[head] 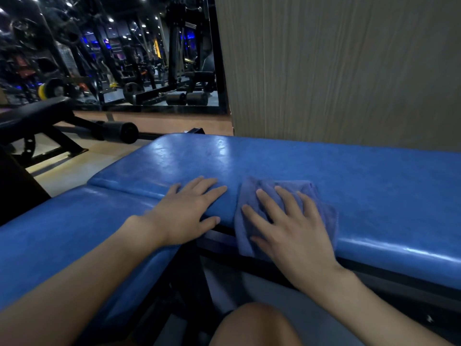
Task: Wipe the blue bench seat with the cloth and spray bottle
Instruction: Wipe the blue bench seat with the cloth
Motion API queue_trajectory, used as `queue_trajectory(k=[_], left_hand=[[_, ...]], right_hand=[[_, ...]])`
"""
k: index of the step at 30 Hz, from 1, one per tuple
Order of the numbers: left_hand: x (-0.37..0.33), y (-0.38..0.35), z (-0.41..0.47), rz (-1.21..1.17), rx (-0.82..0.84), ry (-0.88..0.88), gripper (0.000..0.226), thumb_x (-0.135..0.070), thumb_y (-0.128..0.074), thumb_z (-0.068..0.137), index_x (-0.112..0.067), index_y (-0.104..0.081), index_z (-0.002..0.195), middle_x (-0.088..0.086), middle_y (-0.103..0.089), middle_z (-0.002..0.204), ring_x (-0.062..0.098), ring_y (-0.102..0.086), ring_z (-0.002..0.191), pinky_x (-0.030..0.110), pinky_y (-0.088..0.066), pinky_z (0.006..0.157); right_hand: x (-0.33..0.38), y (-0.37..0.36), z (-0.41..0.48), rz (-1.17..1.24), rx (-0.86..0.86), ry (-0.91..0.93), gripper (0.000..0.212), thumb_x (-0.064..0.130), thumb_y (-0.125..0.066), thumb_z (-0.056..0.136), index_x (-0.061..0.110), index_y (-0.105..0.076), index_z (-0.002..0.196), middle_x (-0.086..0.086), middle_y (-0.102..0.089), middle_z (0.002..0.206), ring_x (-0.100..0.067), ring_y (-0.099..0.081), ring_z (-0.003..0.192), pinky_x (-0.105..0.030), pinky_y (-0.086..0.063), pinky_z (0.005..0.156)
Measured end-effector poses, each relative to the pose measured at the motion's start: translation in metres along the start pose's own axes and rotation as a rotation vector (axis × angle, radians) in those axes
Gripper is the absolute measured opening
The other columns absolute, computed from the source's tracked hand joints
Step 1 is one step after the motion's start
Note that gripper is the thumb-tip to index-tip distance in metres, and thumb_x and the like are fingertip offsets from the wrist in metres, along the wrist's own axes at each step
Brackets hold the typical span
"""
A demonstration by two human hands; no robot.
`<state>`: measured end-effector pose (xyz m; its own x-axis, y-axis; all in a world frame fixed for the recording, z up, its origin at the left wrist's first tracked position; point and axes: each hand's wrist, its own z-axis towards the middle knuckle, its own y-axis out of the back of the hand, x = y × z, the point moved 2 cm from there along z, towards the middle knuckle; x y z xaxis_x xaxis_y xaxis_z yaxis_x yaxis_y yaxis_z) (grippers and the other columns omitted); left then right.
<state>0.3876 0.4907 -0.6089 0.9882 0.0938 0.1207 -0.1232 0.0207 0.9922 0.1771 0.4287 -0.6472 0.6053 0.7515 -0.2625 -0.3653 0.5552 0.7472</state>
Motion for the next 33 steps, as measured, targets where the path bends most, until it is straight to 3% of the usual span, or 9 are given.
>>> queue_trajectory(k=[3,5,10,12,16,19,22,28,33], left_hand=[[-0.012,0.002,0.002,-0.046,-0.004,-0.061,0.079,-0.074,-0.017,0.078,-0.046,-0.012,0.152,-0.011,-0.017,0.161,0.012,-0.017,0.147,0.045,-0.023,0.115],[-0.014,0.003,0.004,-0.052,0.005,-0.049,0.074,-0.074,-0.023,0.082,-0.050,-0.015,0.151,-0.013,-0.019,0.160,0.013,-0.021,0.145,0.043,-0.025,0.113],[-0.014,0.006,0.009,-0.029,-0.008,-0.038,0.066,-0.069,-0.036,0.087,-0.051,-0.020,0.149,-0.016,-0.024,0.158,0.014,-0.026,0.143,0.043,-0.032,0.107],[-0.018,0.007,0.007,-0.039,-0.007,-0.039,0.063,-0.063,-0.041,0.092,-0.047,-0.021,0.150,-0.014,-0.023,0.158,0.013,-0.024,0.144,0.042,-0.030,0.107],[-0.031,0.007,0.004,-0.082,-0.092,-0.152,0.074,-0.065,-0.025,0.082,-0.040,-0.025,0.151,-0.009,-0.025,0.159,0.012,-0.023,0.146,0.042,-0.027,0.113],[-0.039,0.005,0.009,-0.116,-0.067,-0.180,0.076,-0.070,-0.021,0.078,-0.046,-0.026,0.150,-0.011,-0.028,0.159,0.013,-0.027,0.145,0.043,-0.027,0.114],[-0.036,0.006,0.016,-0.130,-0.074,-0.179,0.074,-0.074,-0.021,0.077,-0.050,-0.030,0.147,-0.013,-0.033,0.156,0.012,-0.032,0.142,0.045,-0.032,0.111],[-0.038,0.008,0.016,-0.138,-0.070,-0.169,0.075,-0.075,-0.023,0.074,-0.051,-0.034,0.144,-0.016,-0.036,0.154,0.010,-0.034,0.141,0.048,-0.036,0.108],[-0.046,0.007,0.013,-0.118,-0.117,-0.215,0.069,-0.068,-0.032,0.082,-0.046,-0.029,0.147,-0.013,-0.030,0.156,0.011,-0.026,0.145,0.043,-0.031,0.111]], right_hand=[[-0.018,0.006,-0.034,-0.065,-0.043,-0.029,0.054,0.026,-0.072,0.077,0.024,-0.057,0.129,-0.015,-0.054,0.139,-0.044,-0.049,0.124,-0.058,-0.034,0.095],[-0.016,0.009,-0.042,-0.071,-0.051,-0.089,0.056,0.019,-0.072,0.072,0.023,-0.059,0.127,-0.017,-0.054,0.138,-0.046,-0.046,0.127,-0.061,-0.030,0.099],[0.014,-0.002,-0.013,0.062,-0.066,-0.237,0.050,0.053,-0.063,0.078,0.023,-0.064,0.118,-0.014,-0.058,0.134,-0.043,-0.048,0.125,-0.064,-0.028,0.103],[0.014,-0.008,-0.008,0.059,-0.162,-0.230,0.038,0.046,-0.064,0.082,0.021,-0.067,0.109,-0.012,-0.063,0.127,-0.040,-0.054,0.121,-0.061,-0.033,0.100],[-0.008,-0.007,-0.035,-0.023,-0.312,-0.142,0.020,0.033,-0.064,0.087,0.018,-0.071,0.099,-0.012,-0.067,0.121,-0.039,-0.061,0.111,-0.057,-0.037,0.098],[-0.032,0.004,-0.068,-0.078,-0.306,-0.184,0.023,0.032,-0.067,0.084,0.017,-0.072,0.100,-0.013,-0.065,0.125,-0.041,-0.057,0.117,-0.059,-0.032,0.101],[-0.024,0.010,-0.069,-0.057,-0.283,-0.361,0.034,0.031,-0.068,0.074,0.017,-0.071,0.104,-0.014,-0.063,0.127,-0.042,-0.050,0.125,-0.061,-0.026,0.105],[0.004,0.001,-0.036,0.012,-0.293,-0.475,0.043,0.061,-0.054,0.085,0.031,-0.071,0.110,-0.007,-0.064,0.128,-0.041,-0.051,0.123,-0.063,-0.025,0.106],[-0.016,0.000,-0.057,-0.067,-0.379,-0.343,0.022,0.039,-0.062,0.088,0.025,-0.074,0.101,-0.008,-0.067,0.121,-0.036,-0.056,0.120,-0.058,-0.030,0.102]])
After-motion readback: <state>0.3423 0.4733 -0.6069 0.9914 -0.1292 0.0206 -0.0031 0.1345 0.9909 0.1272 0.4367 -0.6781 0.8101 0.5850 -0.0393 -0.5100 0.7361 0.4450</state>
